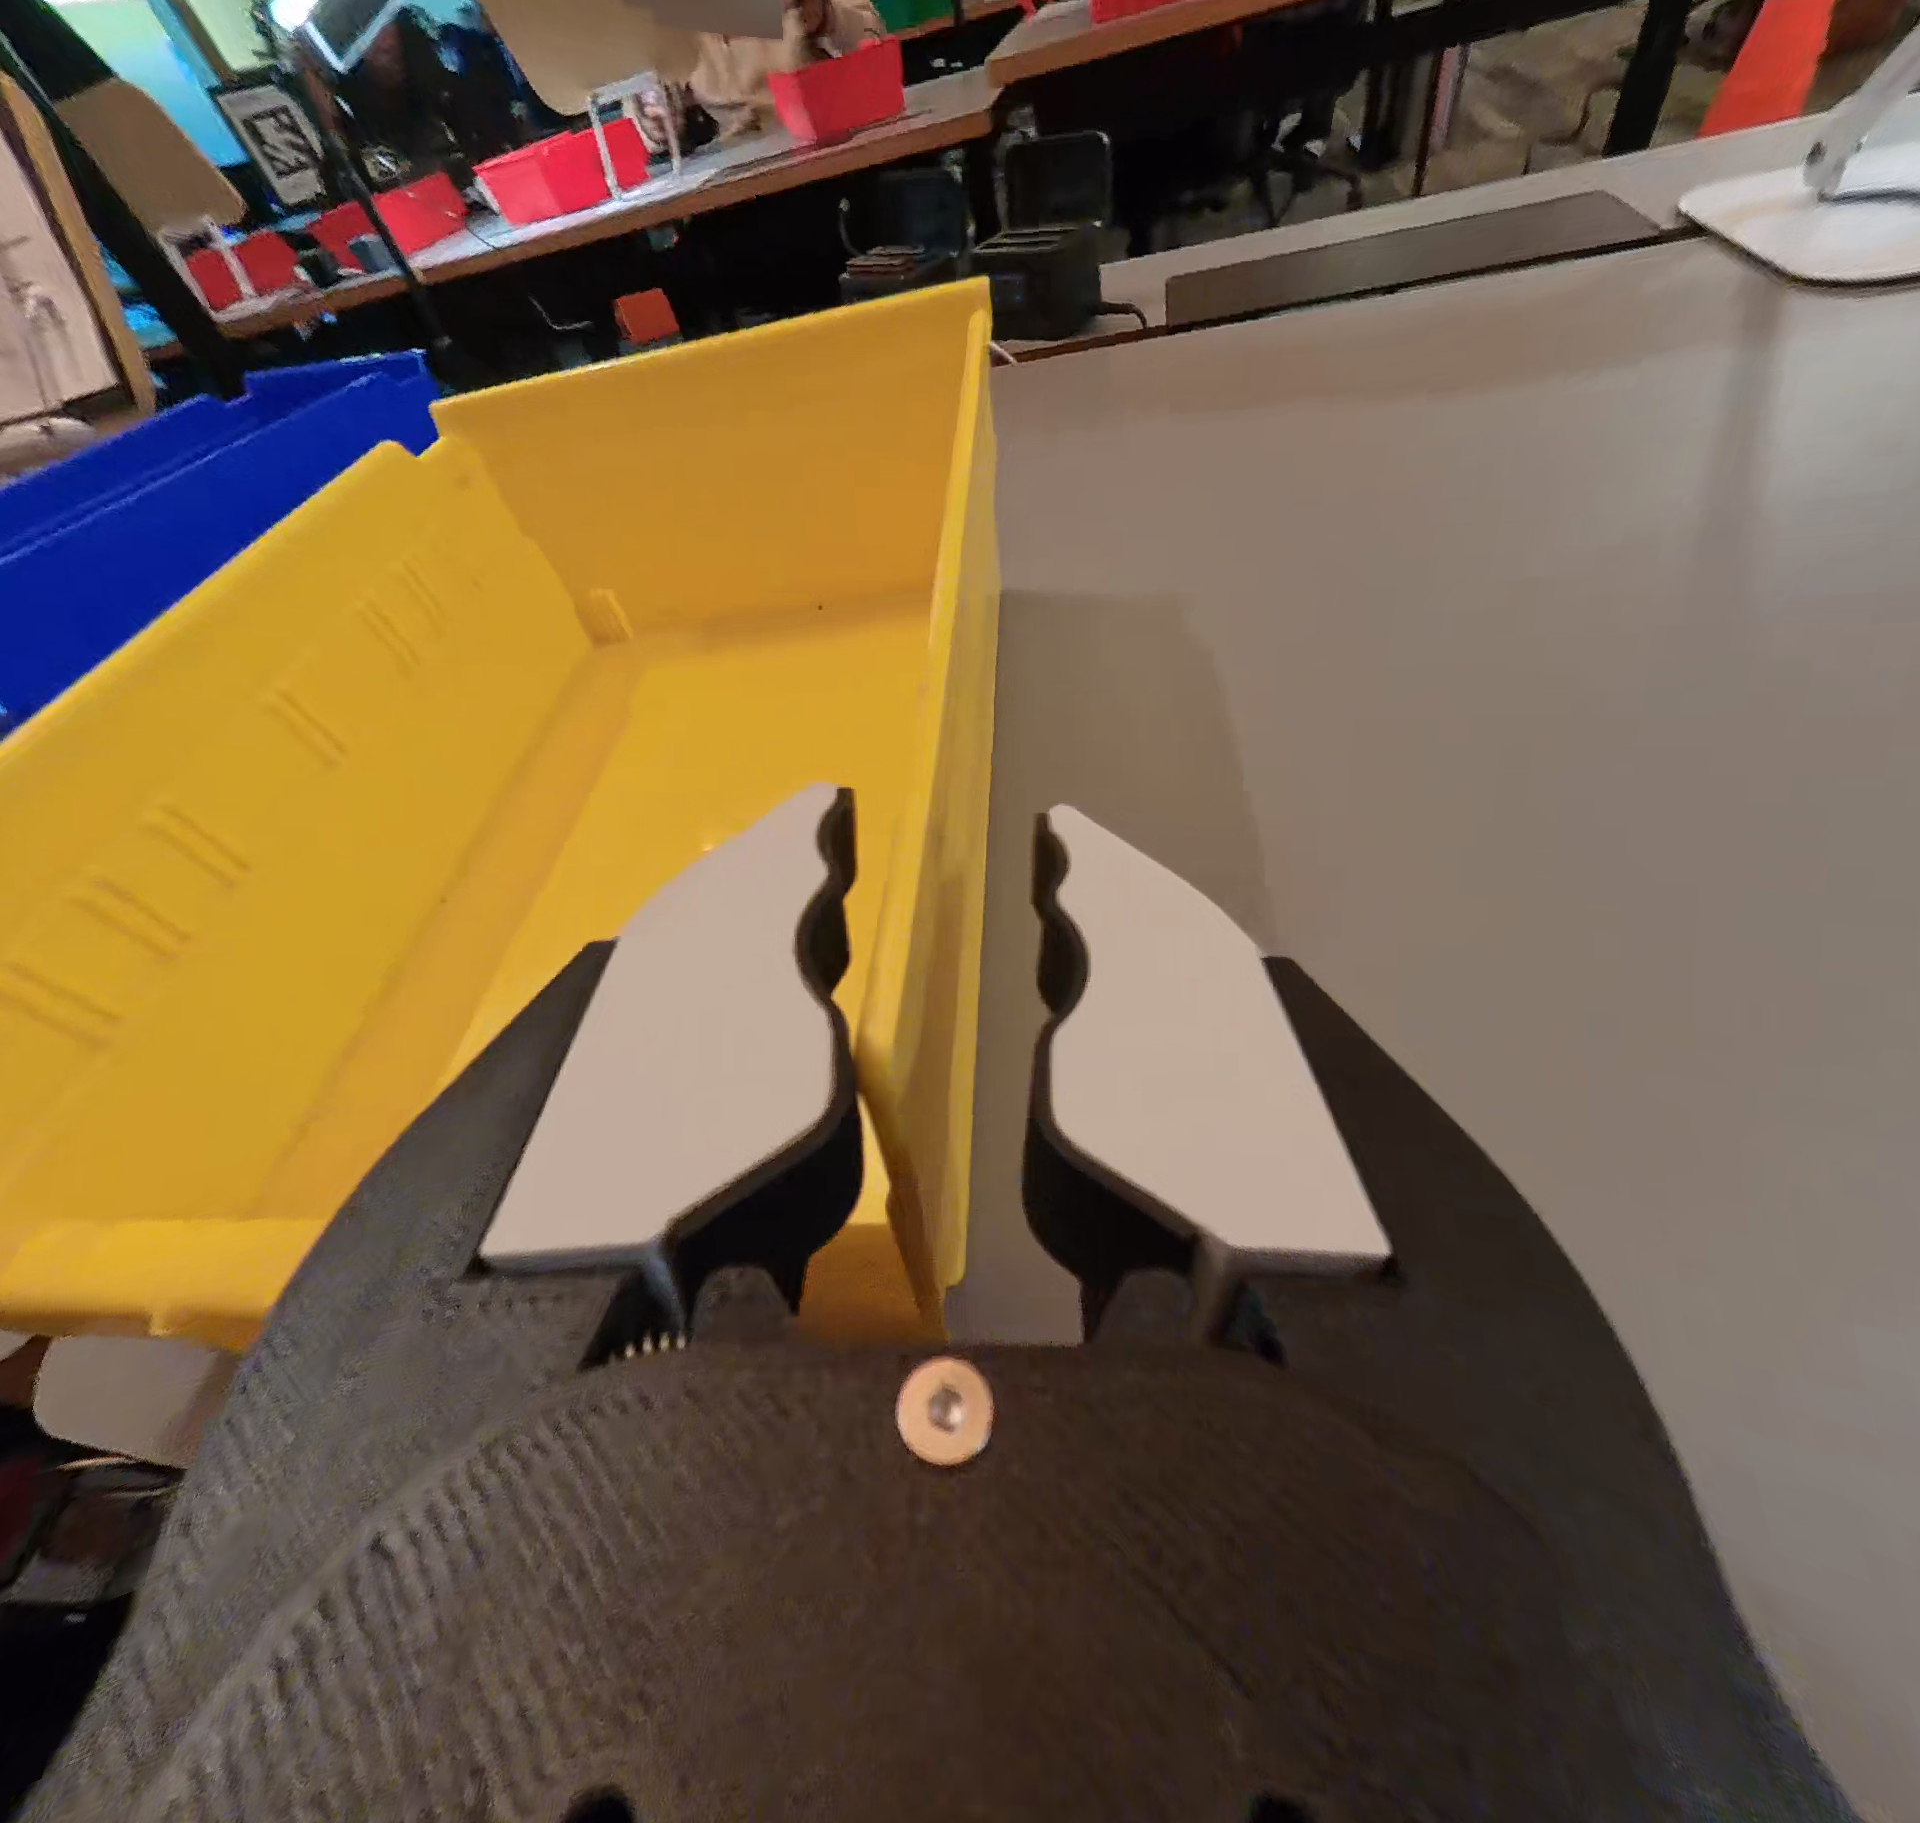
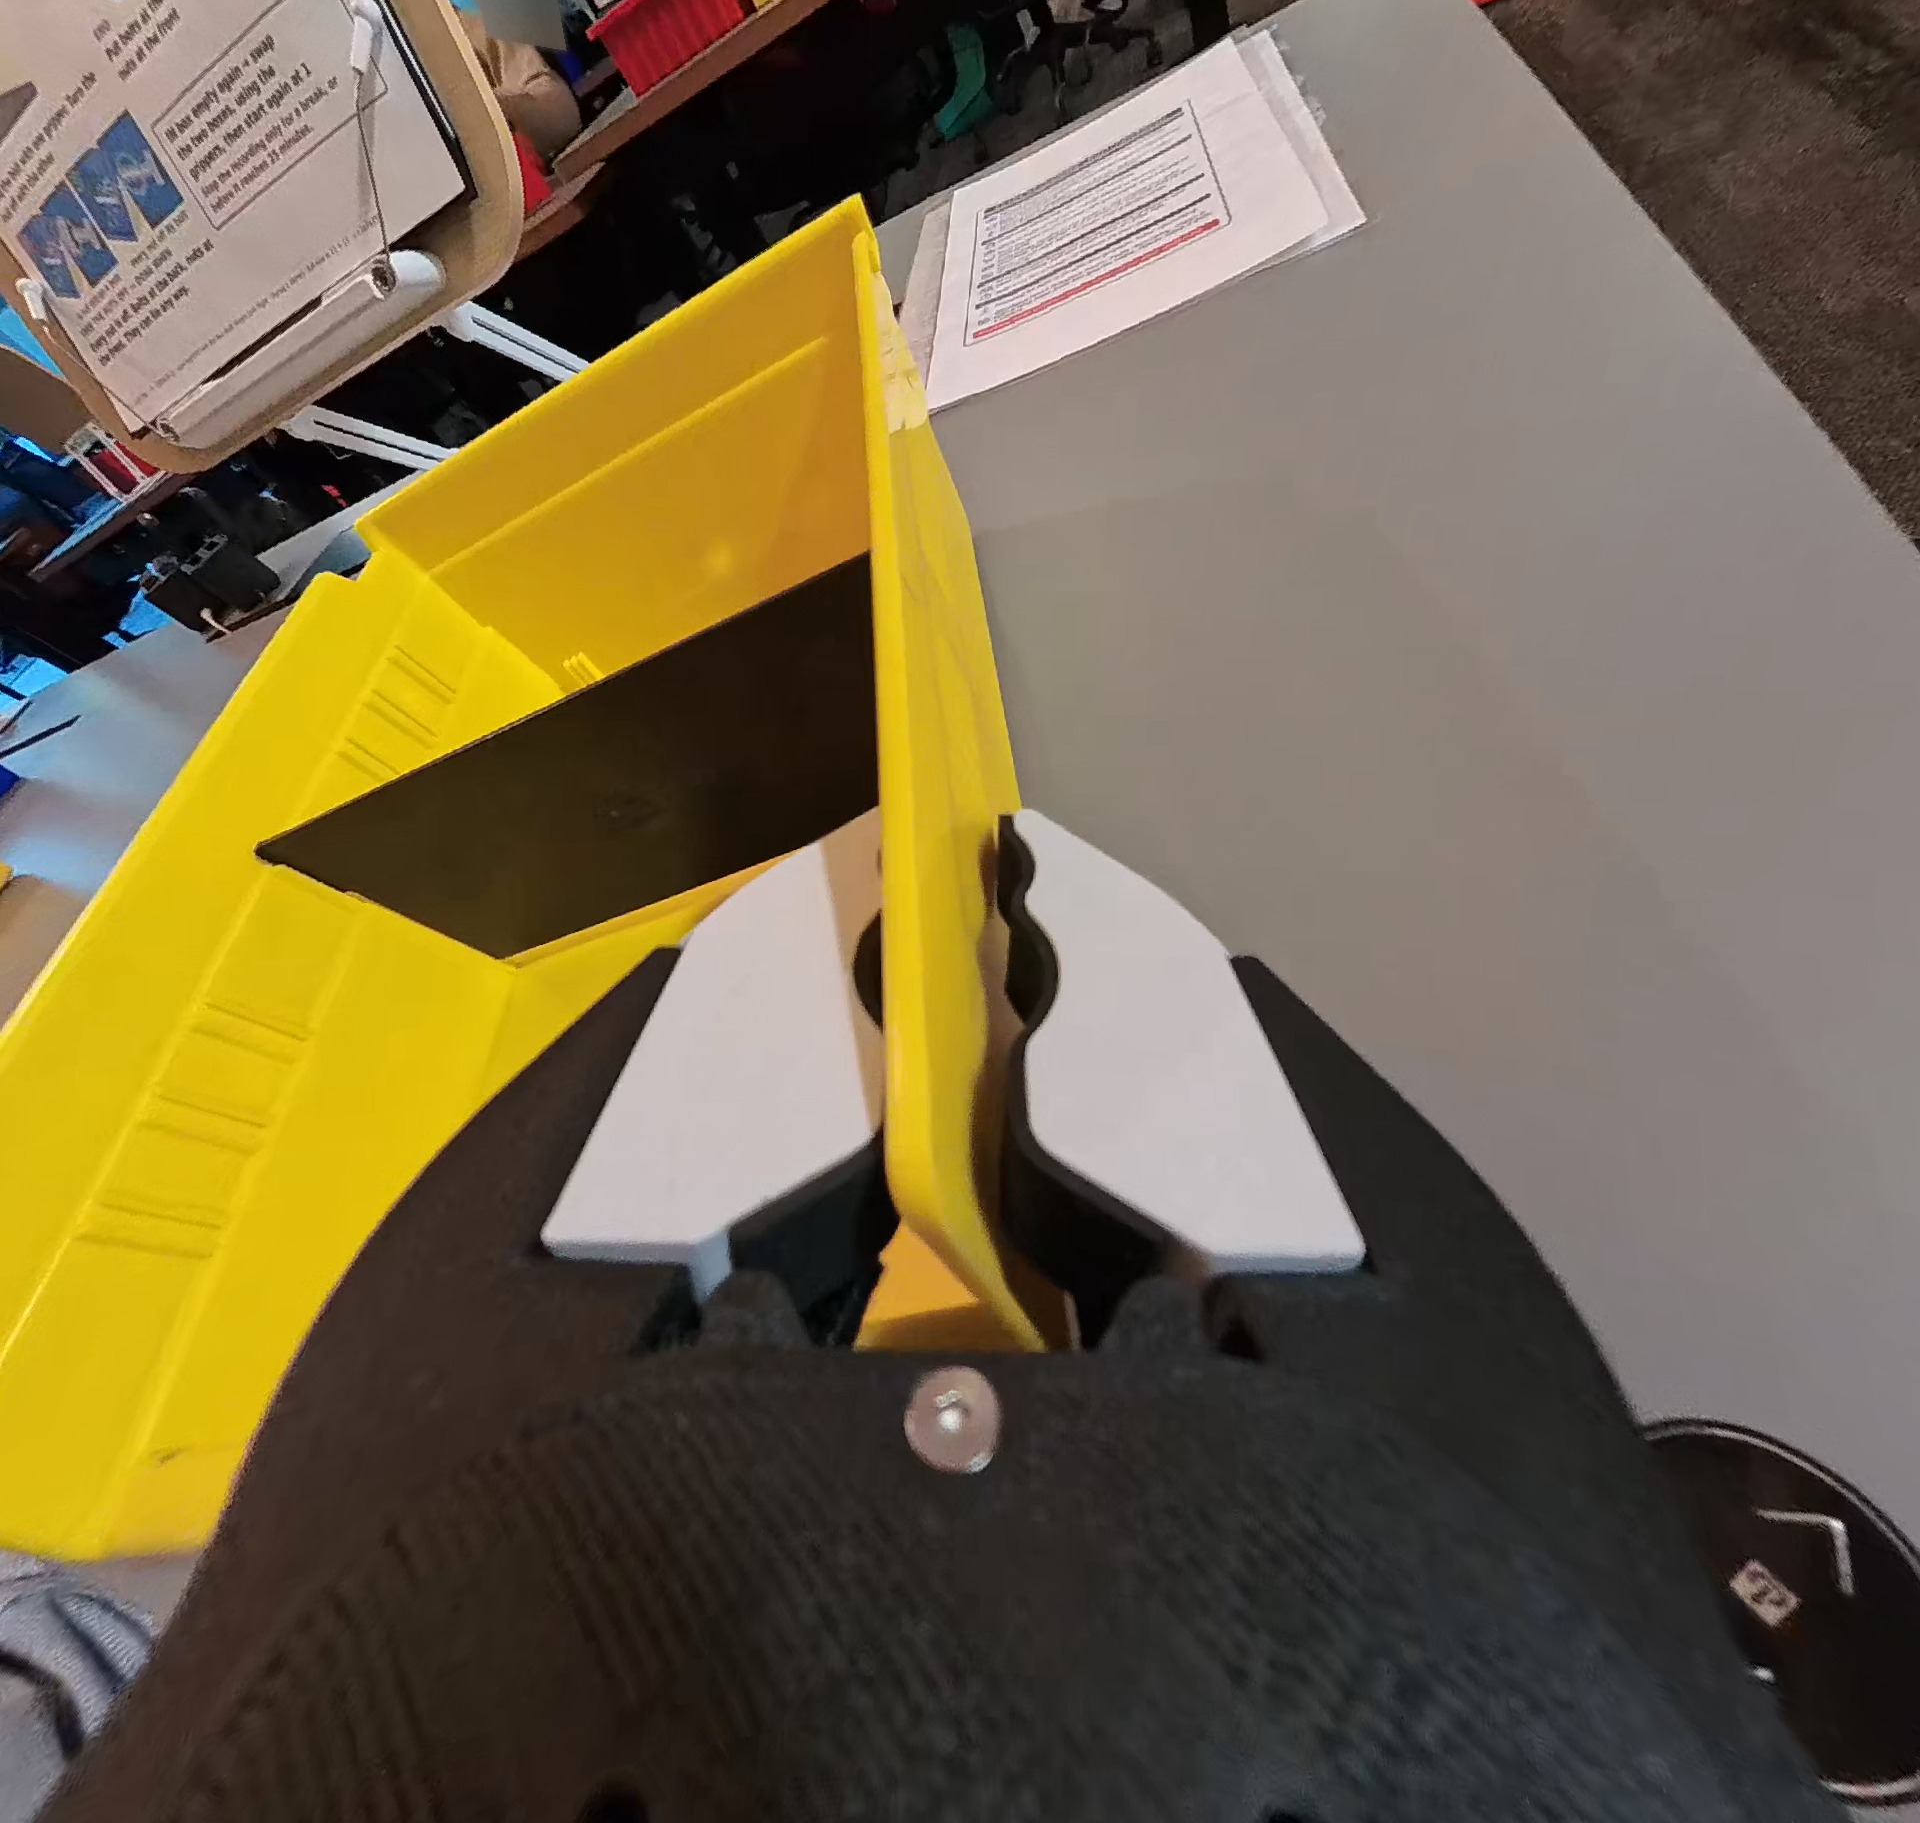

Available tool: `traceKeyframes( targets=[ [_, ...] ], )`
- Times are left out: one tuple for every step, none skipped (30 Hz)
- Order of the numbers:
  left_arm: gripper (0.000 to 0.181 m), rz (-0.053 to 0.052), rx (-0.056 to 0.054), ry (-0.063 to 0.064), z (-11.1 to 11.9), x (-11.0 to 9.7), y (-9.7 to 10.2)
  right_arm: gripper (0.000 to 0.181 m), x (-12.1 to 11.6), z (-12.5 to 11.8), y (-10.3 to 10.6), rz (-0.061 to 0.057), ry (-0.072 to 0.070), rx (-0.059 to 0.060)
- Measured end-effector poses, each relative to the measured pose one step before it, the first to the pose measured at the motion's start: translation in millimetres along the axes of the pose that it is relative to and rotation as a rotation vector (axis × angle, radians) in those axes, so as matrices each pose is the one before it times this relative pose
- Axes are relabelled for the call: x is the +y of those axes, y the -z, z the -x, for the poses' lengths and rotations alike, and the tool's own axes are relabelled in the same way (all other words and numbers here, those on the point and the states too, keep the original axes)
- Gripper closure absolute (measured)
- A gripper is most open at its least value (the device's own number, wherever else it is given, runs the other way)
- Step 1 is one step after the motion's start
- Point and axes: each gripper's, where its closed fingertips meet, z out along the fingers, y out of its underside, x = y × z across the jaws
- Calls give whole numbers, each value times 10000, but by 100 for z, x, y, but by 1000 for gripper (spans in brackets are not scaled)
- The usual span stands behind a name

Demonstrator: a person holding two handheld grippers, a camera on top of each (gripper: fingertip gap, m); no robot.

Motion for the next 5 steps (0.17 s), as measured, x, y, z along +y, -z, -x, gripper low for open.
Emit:
traceKeyframes(
  targets=[
    [161,-80,-107,-36,147,-52,-4,164,7,34,-3,4,1,-21],
    [173,-91,195,45,-168,-106,46,163,-6,39,19,-10,12,-23],
    [177,-35,303,252,-352,-13,-17,163,3,36,2,3,3,-29],
    [177,-64,-6,125,12,-56,36,162,8,40,10,2,-10,-41],
    [177,4,-92,-154,40,-7,56,162,-8,35,11,-4,-18,-48]
  ],
)
